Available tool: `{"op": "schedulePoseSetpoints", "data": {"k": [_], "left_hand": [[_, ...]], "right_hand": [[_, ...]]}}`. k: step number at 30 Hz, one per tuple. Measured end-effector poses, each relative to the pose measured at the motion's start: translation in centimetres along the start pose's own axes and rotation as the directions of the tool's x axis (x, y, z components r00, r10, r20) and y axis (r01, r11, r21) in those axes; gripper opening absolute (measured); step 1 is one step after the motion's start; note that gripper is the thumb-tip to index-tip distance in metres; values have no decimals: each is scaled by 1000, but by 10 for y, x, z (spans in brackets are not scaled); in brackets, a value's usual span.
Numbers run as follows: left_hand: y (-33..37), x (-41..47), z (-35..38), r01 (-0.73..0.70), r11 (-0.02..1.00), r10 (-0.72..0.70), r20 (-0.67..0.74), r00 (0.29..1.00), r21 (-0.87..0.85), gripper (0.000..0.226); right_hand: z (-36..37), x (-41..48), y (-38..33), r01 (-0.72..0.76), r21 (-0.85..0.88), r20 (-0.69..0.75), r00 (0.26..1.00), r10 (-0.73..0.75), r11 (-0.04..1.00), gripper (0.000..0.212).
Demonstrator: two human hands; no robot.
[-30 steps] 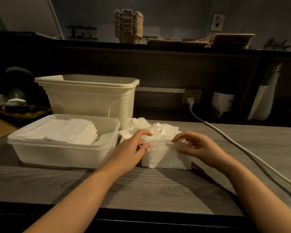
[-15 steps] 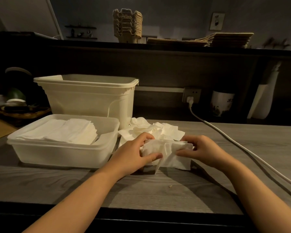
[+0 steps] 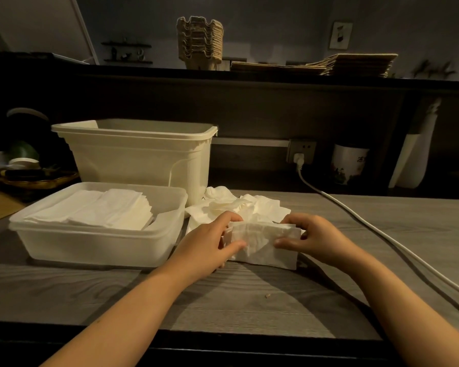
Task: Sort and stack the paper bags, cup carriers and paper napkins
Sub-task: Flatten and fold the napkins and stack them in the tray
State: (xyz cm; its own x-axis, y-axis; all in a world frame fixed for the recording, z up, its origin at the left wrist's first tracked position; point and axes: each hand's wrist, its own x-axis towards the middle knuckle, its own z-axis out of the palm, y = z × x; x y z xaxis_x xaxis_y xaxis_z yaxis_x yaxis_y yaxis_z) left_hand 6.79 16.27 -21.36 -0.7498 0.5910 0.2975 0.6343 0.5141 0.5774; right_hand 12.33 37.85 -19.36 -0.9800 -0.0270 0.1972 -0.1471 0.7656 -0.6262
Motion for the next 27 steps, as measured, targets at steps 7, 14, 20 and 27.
{"op": "schedulePoseSetpoints", "data": {"k": [7,14,20,27], "left_hand": [[-1,-1,-4,-23,997,22,-13,1000,-67,22],[1,-3,-7,0,996,0,6,1000,-89,25],[2,-4,-6,1,1000,1,121,993,-18,39],[-1,-1,-4,-53,991,55,15,998,-125,15]], "right_hand": [[-10,-3,3,16,-57,12,1000,-16,998,18],[-8,-4,0,12,-88,83,997,-5,996,20],[-6,-4,-3,29,-74,162,987,-17,997,26],[-4,-3,-6,6,242,-9,1000,-4,970,31]]}}
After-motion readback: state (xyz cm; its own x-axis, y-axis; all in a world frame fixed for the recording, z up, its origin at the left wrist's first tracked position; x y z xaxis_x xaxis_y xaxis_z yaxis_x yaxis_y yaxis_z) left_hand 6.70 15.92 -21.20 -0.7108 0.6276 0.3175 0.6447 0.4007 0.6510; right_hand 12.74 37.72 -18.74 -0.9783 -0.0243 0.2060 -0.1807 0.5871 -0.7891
